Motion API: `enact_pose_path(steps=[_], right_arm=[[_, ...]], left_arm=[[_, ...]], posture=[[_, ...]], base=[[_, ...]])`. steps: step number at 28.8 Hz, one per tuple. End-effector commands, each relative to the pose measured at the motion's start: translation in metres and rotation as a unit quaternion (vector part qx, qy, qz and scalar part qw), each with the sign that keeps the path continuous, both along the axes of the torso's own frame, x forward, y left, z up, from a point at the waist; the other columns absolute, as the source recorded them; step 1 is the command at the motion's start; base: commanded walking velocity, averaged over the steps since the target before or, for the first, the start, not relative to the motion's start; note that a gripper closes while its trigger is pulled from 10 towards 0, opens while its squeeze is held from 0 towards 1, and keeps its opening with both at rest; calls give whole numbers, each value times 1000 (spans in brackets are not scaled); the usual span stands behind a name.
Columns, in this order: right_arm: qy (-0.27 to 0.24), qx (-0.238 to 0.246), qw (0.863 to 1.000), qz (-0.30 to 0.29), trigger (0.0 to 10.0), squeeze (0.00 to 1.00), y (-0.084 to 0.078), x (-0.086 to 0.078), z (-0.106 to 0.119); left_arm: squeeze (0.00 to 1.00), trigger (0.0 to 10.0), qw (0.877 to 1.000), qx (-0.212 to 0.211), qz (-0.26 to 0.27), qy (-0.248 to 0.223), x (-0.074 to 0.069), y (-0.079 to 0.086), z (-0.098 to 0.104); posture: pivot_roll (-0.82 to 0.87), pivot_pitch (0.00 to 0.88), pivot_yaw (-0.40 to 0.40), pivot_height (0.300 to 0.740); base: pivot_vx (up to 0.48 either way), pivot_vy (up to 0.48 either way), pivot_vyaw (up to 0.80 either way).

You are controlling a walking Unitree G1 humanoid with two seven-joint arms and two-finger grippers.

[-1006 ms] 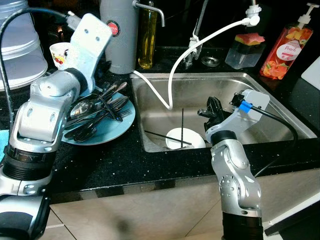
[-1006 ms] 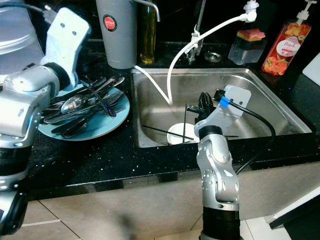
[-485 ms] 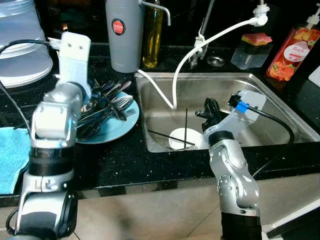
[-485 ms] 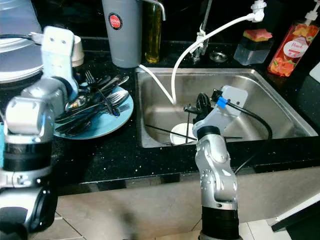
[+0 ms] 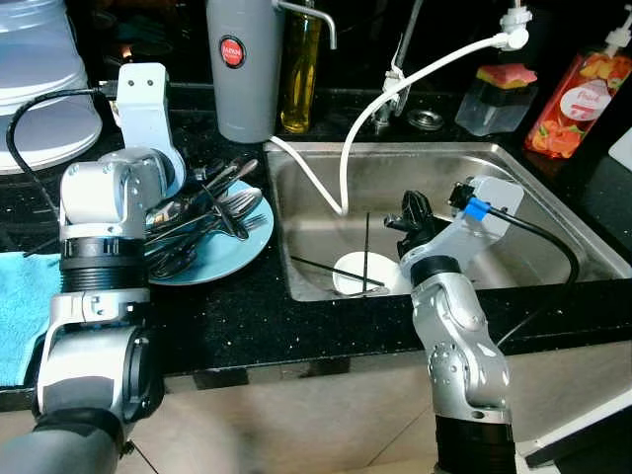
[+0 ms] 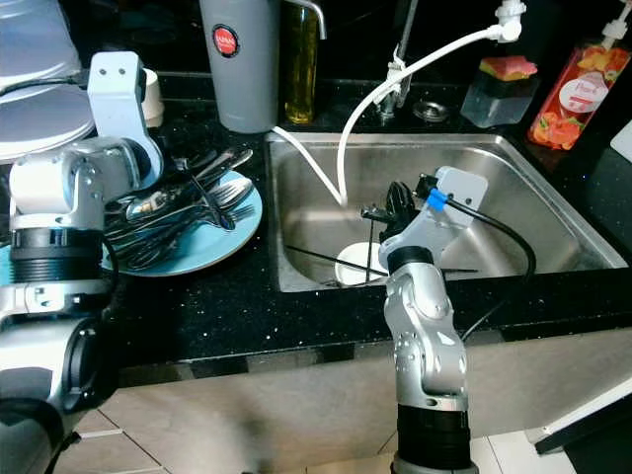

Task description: Kitchen organization

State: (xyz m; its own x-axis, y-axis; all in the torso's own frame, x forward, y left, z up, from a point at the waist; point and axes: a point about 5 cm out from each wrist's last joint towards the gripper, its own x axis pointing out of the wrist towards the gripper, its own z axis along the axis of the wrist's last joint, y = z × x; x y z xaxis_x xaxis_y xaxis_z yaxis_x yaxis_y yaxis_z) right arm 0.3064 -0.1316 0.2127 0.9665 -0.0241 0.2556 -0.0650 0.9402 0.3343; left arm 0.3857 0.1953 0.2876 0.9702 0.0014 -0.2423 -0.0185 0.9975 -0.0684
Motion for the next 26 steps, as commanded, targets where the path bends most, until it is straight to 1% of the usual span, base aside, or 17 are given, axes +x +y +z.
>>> enact_pose_path(steps=[1,4,6,7,8,10,12,13,14,15,16,17,18,23,24,25,26], right_arm=[[-2,4,1000,-7,10000,0,-2,-2,0],[-2,3,1000,-7,10000,0,-2,-2,0],[-2,3,1000,-6,10000,0,-3,-2,0],[-2,3,1000,-6,10000,0,-2,-2,0],[-3,3,1000,-6,10000,0,-2,-1,0],[-3,3,1000,-5,10000,0,-2,-1,0],[-3,3,1000,-5,10000,0,-2,-1,0],[-4,3,1000,-5,10000,0,-2,-1,0],[-4,3,1000,-5,10000,0,-2,-1,0],[-3,3,1000,-5,10000,0,-2,-1,0],[-3,3,1000,-5,10000,0,-2,-1,0],[-4,3,1000,-5,10000,0,-2,-1,1],[-4,3,1000,-5,10000,0,-1,-1,1],[-6,2,1000,-6,10000,0,-2,-1,2],[-6,1,1000,-7,10000,0,-3,-1,2],[-6,1,1000,-7,10000,0,-3,-1,2],[-6,1,1000,-7,10000,0,-3,-1,2]], left_arm=[[1000,10000,1000,7,13,-4,3,6,2],[1000,10000,999,28,24,-24,5,9,9],[1000,10000,999,30,26,-27,6,9,11],[753,10000,999,32,29,-28,6,10,12],[557,10000,999,31,32,-26,7,11,12],[600,10000,998,23,47,-17,9,17,7],[600,10000,998,23,47,-17,9,17,7],[16,10000,999,5,43,-4,11,18,3],[16,10000,999,5,43,-4,11,18,3],[0,10000,999,-11,32,4,12,16,0],[0,10000,999,-11,32,4,12,16,0],[0,10000,999,-47,13,22,15,10,-6],[0,10000,998,-57,9,25,16,8,-8],[0,10000,997,-76,11,30,19,6,-12],[0,6667,996,-77,13,30,20,7,-12],[0,4196,996,-84,12,32,20,6,-12],[0,3647,995,-88,12,33,20,6,-13]], posture=[[257,20,-53,740],[258,20,-55,740],[259,20,-56,740],[259,19,-56,740],[259,19,-56,740],[258,17,-55,740],[258,17,-55,740],[257,16,-56,740],[257,16,-56,740],[257,14,-56,740],[257,14,-56,740],[253,12,-56,740],[253,12,-56,740],[248,9,-55,740],[246,8,-55,740],[246,8,-55,740],[246,8,-55,740]], base=[[0,0,0],[0,0,0],[0,0,0],[0,0,0],[0,0,0],[0,0,0],[0,0,0],[0,0,0],[0,0,0],[0,0,0],[0,0,0],[0,0,0],[0,0,0],[0,0,0],[0,0,0],[0,0,0],[0,0,0]])
